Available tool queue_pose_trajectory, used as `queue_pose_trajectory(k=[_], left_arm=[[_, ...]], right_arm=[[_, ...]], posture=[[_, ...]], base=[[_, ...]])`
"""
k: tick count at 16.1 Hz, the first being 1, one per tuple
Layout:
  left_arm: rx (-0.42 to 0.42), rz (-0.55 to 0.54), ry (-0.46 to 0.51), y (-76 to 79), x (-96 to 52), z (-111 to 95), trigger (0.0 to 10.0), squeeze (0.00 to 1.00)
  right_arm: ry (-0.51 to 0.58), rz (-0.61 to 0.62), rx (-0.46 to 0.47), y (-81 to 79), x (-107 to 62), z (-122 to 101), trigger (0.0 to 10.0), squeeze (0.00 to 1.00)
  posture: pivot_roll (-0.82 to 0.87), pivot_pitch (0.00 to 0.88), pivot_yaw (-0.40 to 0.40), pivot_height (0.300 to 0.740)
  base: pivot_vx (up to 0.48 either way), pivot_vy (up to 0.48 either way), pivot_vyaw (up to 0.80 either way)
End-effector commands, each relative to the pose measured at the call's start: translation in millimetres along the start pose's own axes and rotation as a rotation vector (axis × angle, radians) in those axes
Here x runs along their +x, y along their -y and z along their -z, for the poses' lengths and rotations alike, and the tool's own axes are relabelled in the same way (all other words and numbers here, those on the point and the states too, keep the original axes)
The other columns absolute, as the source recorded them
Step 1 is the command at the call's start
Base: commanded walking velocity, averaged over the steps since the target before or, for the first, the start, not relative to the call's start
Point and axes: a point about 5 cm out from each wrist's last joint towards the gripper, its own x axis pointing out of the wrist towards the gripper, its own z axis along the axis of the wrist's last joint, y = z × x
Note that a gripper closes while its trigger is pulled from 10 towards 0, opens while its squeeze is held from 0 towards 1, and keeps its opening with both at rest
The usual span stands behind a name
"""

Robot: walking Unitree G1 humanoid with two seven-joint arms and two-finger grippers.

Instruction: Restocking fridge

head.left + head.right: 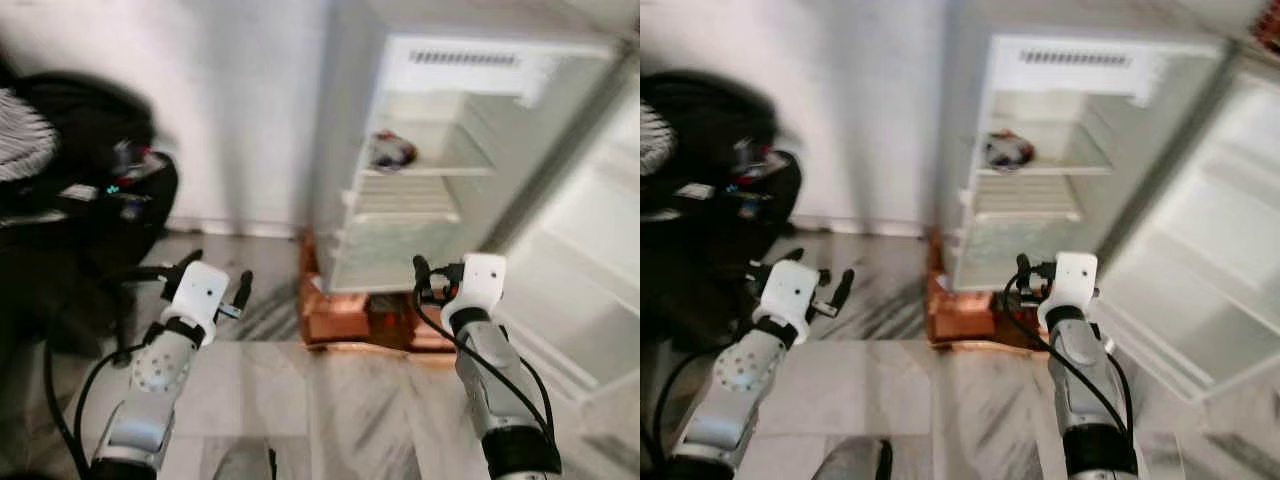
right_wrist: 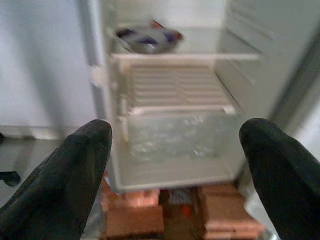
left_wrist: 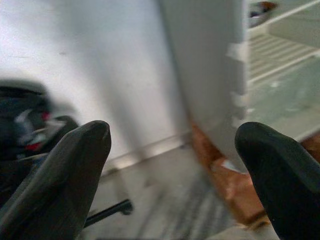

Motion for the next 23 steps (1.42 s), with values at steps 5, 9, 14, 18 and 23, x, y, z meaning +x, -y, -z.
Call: queue_pose_trajectory(k=[5,9,14,18,23], left_arm=[[-0.118,-0.166,-0.003,5.6,-12.0,11.2,10.0,0.00],[-0.121,-0.181,0.014,12.6,-21.6,11.8,10.0,0.00],[-0.132,-0.171,0.023,9.5,-19.4,7.2,10.0,0.00],[-0.152,-0.166,-0.001,15.1,-22.9,11.4,10.0,0.00],[-0.167,-0.183,-0.003,11.7,-21.7,10.7,10.0,0.00]], right_arm=[[0.067,0.054,-0.040,9.9,-17.4,-1.2,10.0,0.00],[0.021,0.097,-0.039,16.6,-39.6,14.5,10.0,0.00],[0.038,0.086,-0.026,10.0,-36.6,8.9,10.0,0.00],[0.043,0.093,-0.020,13.4,-24.6,2.3,10.0,0.00],[0.058,0.086,-0.025,13.0,-18.9,-2.0,10.0,0.00]], posture=[[0.18,0.007,-0.072,0.740],[0.17,0.020,-0.067,0.740],[0.17,0.045,-0.058,0.740],[0.16,0.037,-0.068,0.740],[0.16,0.046,-0.075,0.740]], base=[[0.000,0.000,0.00],[0.000,0.000,-0.20],[0.000,-0.258,-0.48],[0.000,-0.472,0.00],[0.000,-0.472,0.00]])
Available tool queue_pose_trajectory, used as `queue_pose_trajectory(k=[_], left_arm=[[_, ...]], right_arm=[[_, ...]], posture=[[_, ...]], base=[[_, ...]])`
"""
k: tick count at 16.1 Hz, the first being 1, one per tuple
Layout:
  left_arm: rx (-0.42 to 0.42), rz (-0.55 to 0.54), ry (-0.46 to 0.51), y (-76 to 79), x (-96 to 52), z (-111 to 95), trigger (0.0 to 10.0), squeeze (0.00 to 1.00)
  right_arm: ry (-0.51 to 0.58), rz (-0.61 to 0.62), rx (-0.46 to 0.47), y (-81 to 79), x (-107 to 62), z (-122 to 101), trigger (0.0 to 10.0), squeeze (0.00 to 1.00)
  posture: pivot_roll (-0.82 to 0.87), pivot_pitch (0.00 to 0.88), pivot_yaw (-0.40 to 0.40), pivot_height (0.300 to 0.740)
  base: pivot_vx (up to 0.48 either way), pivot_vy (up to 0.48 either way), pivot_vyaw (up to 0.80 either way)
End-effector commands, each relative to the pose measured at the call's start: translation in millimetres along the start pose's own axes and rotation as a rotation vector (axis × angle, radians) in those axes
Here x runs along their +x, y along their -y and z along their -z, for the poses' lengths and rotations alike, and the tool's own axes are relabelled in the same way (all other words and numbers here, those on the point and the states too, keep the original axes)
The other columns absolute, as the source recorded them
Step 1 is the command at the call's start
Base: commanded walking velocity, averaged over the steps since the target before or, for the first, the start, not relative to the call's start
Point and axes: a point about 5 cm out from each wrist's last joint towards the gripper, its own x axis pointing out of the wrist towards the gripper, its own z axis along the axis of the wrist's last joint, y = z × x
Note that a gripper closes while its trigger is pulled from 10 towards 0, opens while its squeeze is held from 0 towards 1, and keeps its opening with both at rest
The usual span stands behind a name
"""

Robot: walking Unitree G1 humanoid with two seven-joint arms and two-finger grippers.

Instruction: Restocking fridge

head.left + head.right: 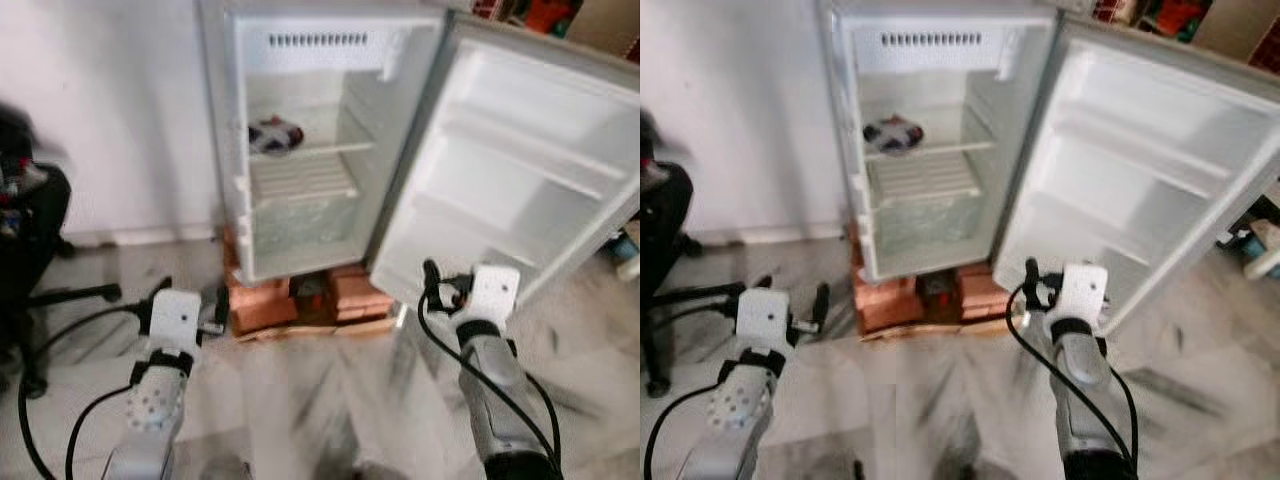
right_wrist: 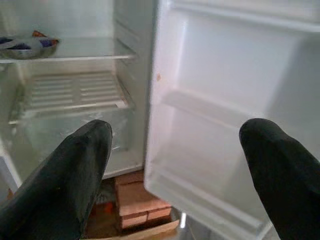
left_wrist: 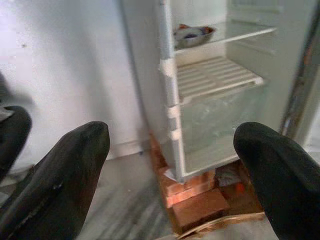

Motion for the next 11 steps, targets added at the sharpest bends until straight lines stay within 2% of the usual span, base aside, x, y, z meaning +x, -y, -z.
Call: queue_pose_trajectory(k=[1,11], left_arm=[[-0.019,0.024,0.008,8.6,4.3,-3.4,10.0,0.00],[-0.020,0.021,0.006,12.6,7.5,-4.8,10.0,0.00]], right_arm=[[-0.014,0.015,-0.013,9.5,-0.8,2.2,10.0,0.00],[-0.010,-0.012,-0.023,7.9,4.5,0.6,10.0,0.00]], posture=[[0.16,0.048,-0.076,0.740],[0.15,0.058,-0.076,0.740]], base=[[0.000,-0.472,0.00],[0.000,-0.463,0.00]])
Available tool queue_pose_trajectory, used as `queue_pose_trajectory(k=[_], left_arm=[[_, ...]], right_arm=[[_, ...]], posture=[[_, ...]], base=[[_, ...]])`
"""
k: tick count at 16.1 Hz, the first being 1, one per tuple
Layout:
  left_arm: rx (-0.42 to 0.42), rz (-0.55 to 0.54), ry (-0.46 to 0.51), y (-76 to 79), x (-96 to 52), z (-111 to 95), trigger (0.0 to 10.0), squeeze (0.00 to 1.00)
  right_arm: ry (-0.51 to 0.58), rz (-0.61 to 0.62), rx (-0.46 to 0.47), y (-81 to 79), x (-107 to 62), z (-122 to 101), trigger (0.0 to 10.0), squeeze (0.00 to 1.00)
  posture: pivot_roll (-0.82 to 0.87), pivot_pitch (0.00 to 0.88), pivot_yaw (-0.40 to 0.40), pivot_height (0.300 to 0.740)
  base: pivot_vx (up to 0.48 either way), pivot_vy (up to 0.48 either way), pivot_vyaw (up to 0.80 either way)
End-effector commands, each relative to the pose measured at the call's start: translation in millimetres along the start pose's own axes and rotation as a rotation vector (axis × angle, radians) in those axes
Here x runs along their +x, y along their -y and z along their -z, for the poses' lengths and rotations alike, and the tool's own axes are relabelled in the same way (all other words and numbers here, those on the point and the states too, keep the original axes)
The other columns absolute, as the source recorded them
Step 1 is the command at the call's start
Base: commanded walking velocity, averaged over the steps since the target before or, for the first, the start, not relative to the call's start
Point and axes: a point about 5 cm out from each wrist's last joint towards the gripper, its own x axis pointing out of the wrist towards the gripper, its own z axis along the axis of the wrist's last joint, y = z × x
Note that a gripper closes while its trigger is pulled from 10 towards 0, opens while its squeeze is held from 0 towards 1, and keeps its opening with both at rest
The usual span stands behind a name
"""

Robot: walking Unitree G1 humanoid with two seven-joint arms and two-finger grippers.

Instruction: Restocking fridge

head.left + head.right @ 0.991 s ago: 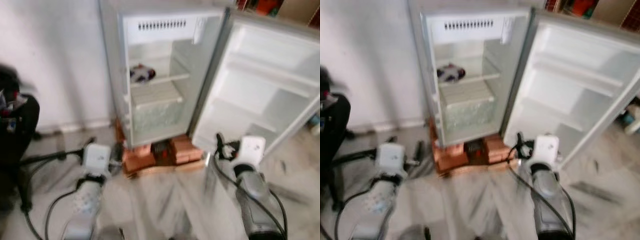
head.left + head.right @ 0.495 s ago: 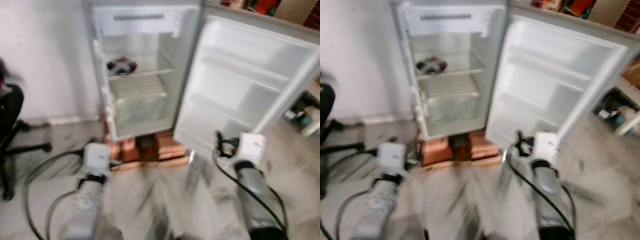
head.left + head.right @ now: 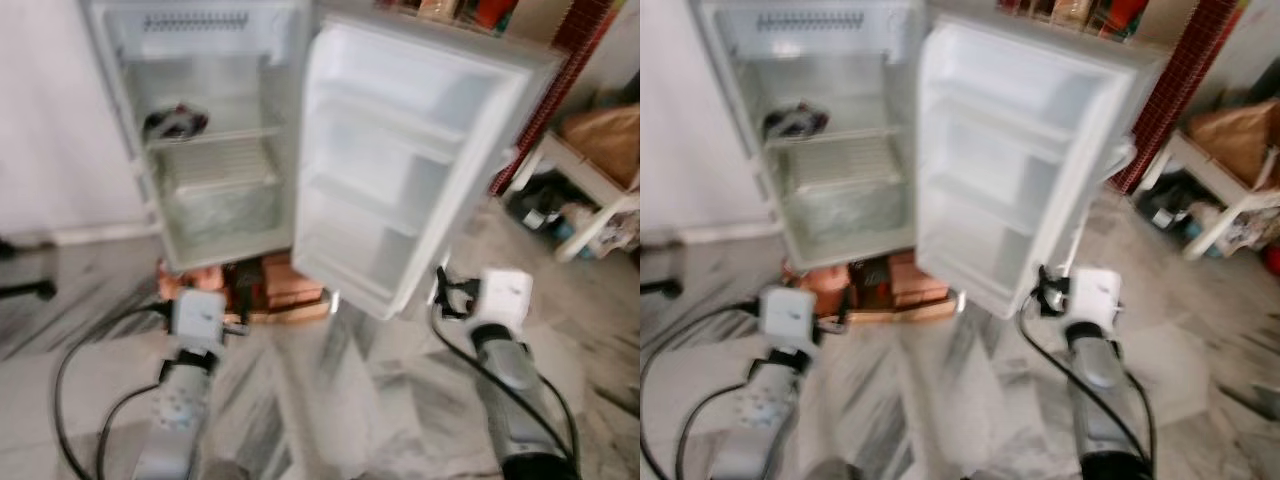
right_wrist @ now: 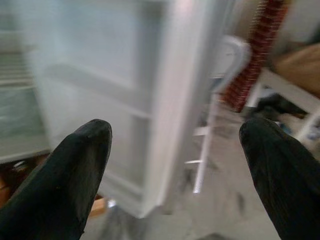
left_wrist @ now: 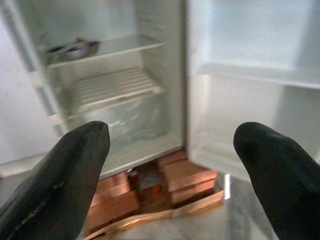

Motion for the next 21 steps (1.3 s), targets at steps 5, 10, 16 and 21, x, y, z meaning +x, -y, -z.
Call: queue_pose_trajectory(k=[5,10,16,21], left_arm=[[0.015,-0.020,0.006,-5.7,4.9,-2.3,10.0,0.00],[0.027,-0.033,-0.060,-3.4,9.1,6.6,10.0,0.00],[0.067,0.088,-0.104,2.1,12.5,8.5,10.0,0.00],[0.072,0.109,-0.072,5.8,26.3,0.9,10.0,0.00]], right_arm=[[0.010,-0.069,0.057,-9.7,3.8,-3.7,10.0,0.00],[0.029,0.023,0.102,5.1,-2.9,-3.9,10.0,0.00],[-0.006,0.081,0.097,4.5,-16.6,7.1,10.0,0.00],[-0.014,0.134,0.113,11.5,-19.9,10.6,10.0,0.00]], posture=[[0.15,0.047,-0.083,0.740],[0.13,0.048,-0.040,0.740],[0.08,0.105,0.013,0.740],[0.04,0.076,0.046,0.740]], base=[[0.000,-0.418,0.00],[0.000,-0.062,0.00],[0.000,0.000,0.00],[0.000,0.000,0.00]])
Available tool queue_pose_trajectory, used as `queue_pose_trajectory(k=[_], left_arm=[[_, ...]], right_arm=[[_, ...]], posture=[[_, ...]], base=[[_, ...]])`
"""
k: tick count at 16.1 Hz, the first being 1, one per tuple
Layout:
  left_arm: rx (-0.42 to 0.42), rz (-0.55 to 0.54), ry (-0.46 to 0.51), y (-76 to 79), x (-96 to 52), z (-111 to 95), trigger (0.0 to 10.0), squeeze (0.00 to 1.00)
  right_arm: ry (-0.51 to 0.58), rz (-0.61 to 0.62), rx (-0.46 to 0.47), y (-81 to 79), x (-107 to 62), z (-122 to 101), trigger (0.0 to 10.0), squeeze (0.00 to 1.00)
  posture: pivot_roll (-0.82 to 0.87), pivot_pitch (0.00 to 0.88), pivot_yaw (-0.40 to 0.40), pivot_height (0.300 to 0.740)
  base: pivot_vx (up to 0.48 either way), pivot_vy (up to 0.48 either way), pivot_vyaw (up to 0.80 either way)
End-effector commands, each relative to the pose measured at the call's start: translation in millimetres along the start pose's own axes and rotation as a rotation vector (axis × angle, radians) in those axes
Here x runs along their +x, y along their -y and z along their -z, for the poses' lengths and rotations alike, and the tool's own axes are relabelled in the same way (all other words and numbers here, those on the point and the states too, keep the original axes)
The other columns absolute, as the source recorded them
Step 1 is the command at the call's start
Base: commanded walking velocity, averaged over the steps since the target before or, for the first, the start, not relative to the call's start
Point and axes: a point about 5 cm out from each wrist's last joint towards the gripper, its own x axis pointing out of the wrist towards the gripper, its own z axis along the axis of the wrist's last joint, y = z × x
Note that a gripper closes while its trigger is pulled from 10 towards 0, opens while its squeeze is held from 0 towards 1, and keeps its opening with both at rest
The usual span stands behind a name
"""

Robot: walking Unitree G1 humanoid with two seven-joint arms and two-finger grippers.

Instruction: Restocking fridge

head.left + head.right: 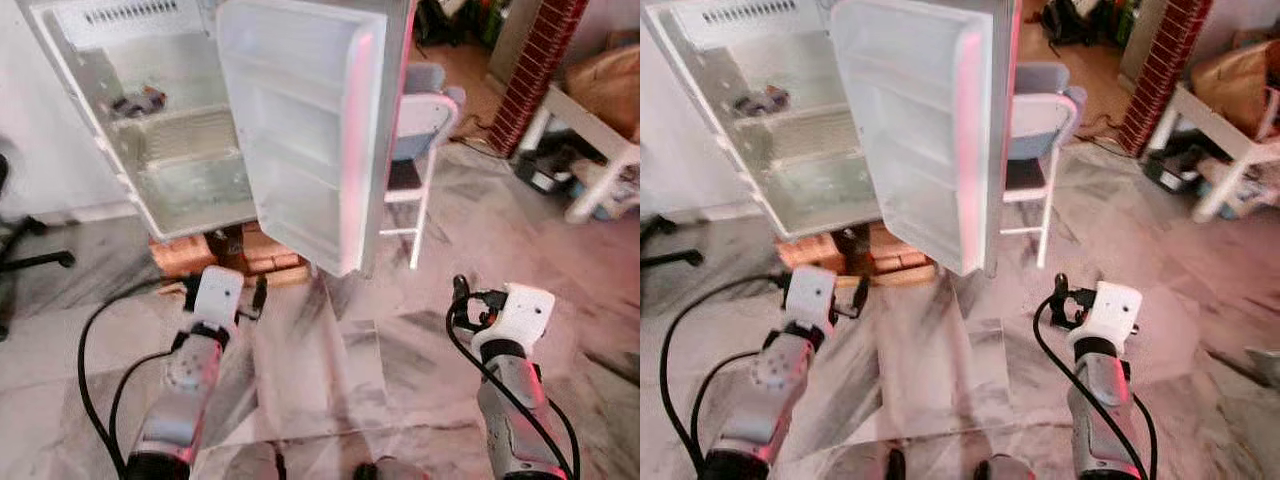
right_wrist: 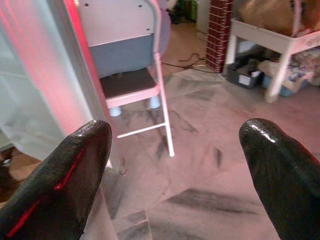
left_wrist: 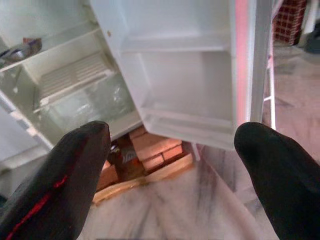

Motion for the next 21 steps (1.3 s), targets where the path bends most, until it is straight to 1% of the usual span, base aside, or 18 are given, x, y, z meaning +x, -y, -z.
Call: queue_pose_trajectory(k=[1,2,3,4,6,8,10,12,13,15,17,19,21], left_arm=[[0.004,0.011,-0.001,0.6,1.3,1.0,10.0,0.00],[0.001,-0.011,0.004,-1.3,0.7,1.2,10.0,0.00],[-0.004,-0.059,0.013,-6.5,-3.1,1.5,10.0,0.00],[-0.010,-0.078,0.011,-8.7,-7.2,3.6,10.0,0.00],[-0.024,-0.114,-0.010,-12.1,-21.3,12.8,10.0,0.00],[-0.027,-0.128,-0.022,-13.6,-29.4,18.3,10.0,0.00],[-0.043,-0.128,-0.015,-14.2,-29.9,17.5,10.0,0.00],[-0.051,-0.125,0.006,-16.0,-28.4,14.0,10.0,0.00],[-0.045,-0.120,0.011,-16.5,-29.9,14.9,10.0,0.00],[-0.045,-0.110,0.007,-14.9,-32.0,17.1,10.0,0.00],[-0.047,-0.105,0.005,-11.8,-31.7,16.7,10.0,0.00],[-0.051,-0.106,0.008,-10.3,-31.3,16.2,10.0,0.00],[-0.065,-0.121,0.044,-11.9,-30.7,9.7,10.0,0.00]], right_arm=[[0.008,-0.038,-0.007,-6.1,2.1,-3.2,10.0,0.00],[0.008,-0.050,-0.011,-8.3,4.2,-3.8,10.0,0.00],[0.013,-0.048,-0.009,-9.5,8.1,-6.6,10.0,0.00],[0.015,-0.051,-0.007,-9.7,8.9,-7.5,10.0,0.00],[-0.004,-0.058,0.006,-10.7,9.3,-3.9,10.0,0.00],[-0.014,-0.097,0.008,-19.3,8.8,-1.1,10.0,0.00],[0.010,-0.125,0.015,-26.8,13.3,-6.8,10.0,0.00],[0.029,-0.136,0.009,-27.7,17.5,-12.4,10.0,0.00],[0.029,-0.137,0.005,-27.3,17.2,-11.8,10.0,0.00],[0.024,-0.133,0.004,-25.4,14.7,-9.5,10.0,0.00],[0.014,-0.141,0.004,-26.8,11.2,-5.4,10.0,0.00],[0.014,-0.153,0.001,-30.2,11.5,-5.8,10.0,0.00],[0.019,-0.175,-0.023,-32.1,13.9,-8.0,10.0,0.00]], posture=[[0.04,0.077,0.034,0.740],[0.06,0.079,0.022,0.740],[0.07,0.082,0.016,0.740],[0.09,0.091,-0.005,0.740],[0.12,0.087,-0.032,0.740],[0.14,0.080,-0.041,0.740],[0.14,0.073,-0.046,0.740],[0.14,0.071,-0.048,0.740],[0.13,0.069,-0.045,0.740],[0.13,0.065,-0.045,0.740],[0.14,0.067,-0.049,0.740],[0.14,0.067,-0.053,0.740],[0.14,0.072,-0.058,0.740]], base=[[0.000,0.000,0.00],[0.000,0.000,0.00],[0.000,0.000,0.00],[0.000,0.000,0.00],[0.000,0.000,0.00],[0.000,0.000,0.00],[0.000,0.000,0.00],[0.000,0.000,0.00],[0.000,0.000,0.00],[0.341,0.000,0.00],[0.382,0.000,0.00],[0.405,0.000,0.00],[0.452,0.000,0.00]])
